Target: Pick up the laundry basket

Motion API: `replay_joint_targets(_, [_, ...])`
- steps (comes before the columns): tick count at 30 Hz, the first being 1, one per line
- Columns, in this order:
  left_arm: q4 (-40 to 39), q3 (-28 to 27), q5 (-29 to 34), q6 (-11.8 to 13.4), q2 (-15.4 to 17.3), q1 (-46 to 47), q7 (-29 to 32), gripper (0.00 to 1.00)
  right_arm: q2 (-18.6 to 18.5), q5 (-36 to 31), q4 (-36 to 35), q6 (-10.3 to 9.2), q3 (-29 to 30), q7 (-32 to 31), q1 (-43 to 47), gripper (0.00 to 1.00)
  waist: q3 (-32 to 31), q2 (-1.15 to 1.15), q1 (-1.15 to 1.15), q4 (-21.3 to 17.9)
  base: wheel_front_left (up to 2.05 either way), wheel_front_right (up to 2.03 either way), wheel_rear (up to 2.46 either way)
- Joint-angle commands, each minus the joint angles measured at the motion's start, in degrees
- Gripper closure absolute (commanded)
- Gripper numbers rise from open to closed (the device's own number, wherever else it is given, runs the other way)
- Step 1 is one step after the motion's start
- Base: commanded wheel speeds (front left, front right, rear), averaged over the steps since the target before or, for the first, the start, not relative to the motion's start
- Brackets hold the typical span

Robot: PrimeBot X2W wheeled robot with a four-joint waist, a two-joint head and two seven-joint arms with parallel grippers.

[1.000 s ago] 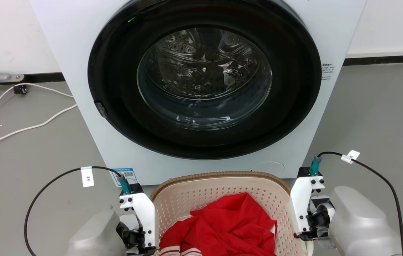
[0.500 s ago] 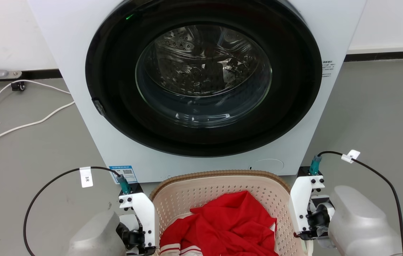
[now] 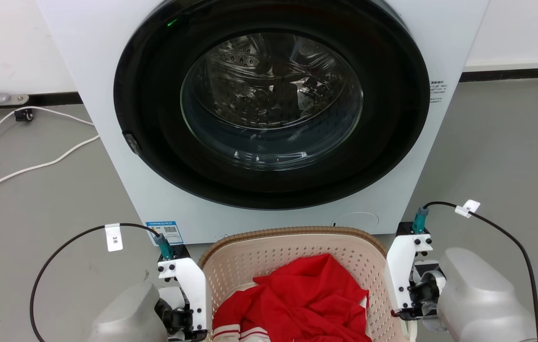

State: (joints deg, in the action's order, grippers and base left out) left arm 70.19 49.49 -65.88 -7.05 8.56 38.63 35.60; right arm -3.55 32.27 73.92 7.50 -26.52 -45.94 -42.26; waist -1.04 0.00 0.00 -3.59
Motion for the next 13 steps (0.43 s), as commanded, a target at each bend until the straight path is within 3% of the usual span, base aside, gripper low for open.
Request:
replay_joint_targets(1, [-0.3, 0.0, -0.5, -0.8, -0.4, -0.3, -0.3, 1.00, 0.4, -0.3, -0.1, -0.02, 0.1, -0.1, 0.0, 1.00, 0.0, 0.00, 0.00, 0.0, 0.00, 0.00, 0.00])
replay_joint_targets(13, [0.0, 0.5, -1.1, -0.8, -0.3, 0.0, -0.7, 1.00, 0.7, -0.7, -0.1, -0.02, 0.5, -0.2, 0.0, 1.00, 0.0, 0.00, 0.00, -0.1, 0.00, 0.00, 0.00])
